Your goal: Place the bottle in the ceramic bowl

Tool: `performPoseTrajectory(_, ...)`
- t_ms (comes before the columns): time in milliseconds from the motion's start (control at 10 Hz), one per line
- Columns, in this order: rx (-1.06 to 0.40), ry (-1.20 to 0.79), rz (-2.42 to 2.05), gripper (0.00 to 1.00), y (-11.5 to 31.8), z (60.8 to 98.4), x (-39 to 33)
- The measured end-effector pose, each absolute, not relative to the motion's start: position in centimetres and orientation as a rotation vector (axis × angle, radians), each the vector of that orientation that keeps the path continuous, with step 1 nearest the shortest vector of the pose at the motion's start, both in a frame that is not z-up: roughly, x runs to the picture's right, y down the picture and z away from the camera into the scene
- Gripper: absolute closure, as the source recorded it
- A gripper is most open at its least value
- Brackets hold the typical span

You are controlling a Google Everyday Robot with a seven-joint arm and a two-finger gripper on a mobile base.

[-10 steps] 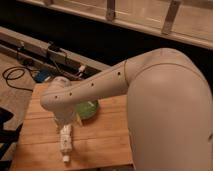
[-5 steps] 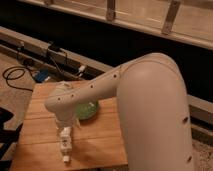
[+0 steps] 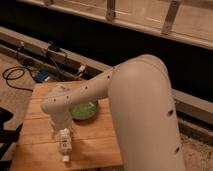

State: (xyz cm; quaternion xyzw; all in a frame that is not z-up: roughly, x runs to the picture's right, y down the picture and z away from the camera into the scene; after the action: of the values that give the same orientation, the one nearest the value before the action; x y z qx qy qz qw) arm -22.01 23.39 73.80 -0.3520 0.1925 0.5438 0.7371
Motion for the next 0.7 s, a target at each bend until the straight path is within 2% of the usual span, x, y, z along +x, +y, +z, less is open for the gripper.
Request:
performPoseTrajectory(500,-0.787,0.509,1.206,0.37,26.0,76.5,-22.5)
performPoseTrajectory(600,-0.794,0.520,1.208,0.43,26.3,76.9,-22.4)
performPoseTrajectory(700,-0.799,0.523,1.208,0.54,26.4,77.1,-22.4)
